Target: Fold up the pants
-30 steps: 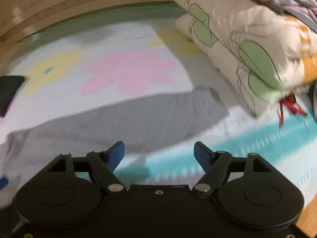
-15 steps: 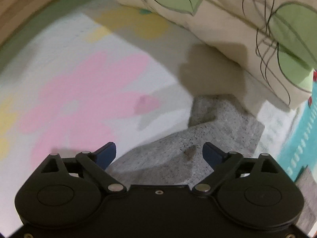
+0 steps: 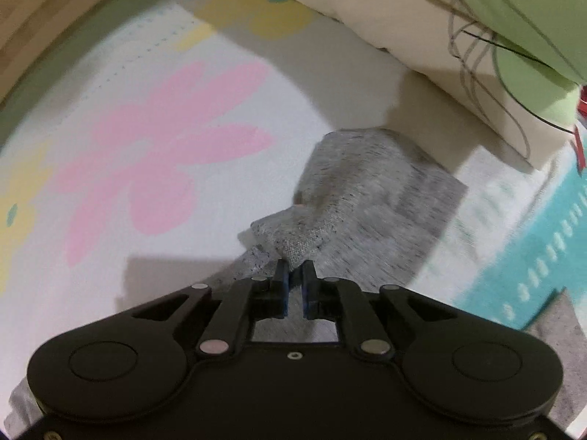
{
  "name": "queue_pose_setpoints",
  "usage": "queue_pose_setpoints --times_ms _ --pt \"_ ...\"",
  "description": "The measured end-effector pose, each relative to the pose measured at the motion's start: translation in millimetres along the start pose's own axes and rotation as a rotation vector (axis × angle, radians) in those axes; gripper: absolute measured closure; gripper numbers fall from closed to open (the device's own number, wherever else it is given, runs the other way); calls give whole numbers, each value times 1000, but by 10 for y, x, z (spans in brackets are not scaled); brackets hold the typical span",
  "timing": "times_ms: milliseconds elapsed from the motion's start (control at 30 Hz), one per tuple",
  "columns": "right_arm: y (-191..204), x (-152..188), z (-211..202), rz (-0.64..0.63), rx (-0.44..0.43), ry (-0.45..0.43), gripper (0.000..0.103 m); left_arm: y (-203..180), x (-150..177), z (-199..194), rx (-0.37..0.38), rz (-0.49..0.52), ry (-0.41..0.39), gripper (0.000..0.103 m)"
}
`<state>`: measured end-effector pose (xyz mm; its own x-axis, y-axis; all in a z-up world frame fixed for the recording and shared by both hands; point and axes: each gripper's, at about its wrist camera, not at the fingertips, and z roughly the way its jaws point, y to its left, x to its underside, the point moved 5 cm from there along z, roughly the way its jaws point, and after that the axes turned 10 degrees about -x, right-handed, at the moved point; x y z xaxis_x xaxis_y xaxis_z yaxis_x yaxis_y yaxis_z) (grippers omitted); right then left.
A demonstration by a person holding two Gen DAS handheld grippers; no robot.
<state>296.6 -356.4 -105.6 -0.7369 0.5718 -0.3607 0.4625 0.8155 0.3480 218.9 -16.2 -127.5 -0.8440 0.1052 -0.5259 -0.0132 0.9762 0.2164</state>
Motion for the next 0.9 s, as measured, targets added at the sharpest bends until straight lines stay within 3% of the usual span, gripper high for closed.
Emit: queue_pose_setpoints --times_ms 200,333,533,633,900 --pt "-111 339 -372 -78 -42 20 93 59 -50 -99 -3 4 -55 57" --pt "-297 620 -631 -97 -55 45 93 90 -108 -76 29 -16 -43 57" --pt "-564 853 -504 -49 -30 128 93 227 -385 -15 121 -110 6 57" --pt "-551 818 -495 -57 -27 129 93 313 -612 84 128 -152 15 57" --pt "-607 708 -453 -53 -44 131 92 213 -1005 606 137 -193 197 57"
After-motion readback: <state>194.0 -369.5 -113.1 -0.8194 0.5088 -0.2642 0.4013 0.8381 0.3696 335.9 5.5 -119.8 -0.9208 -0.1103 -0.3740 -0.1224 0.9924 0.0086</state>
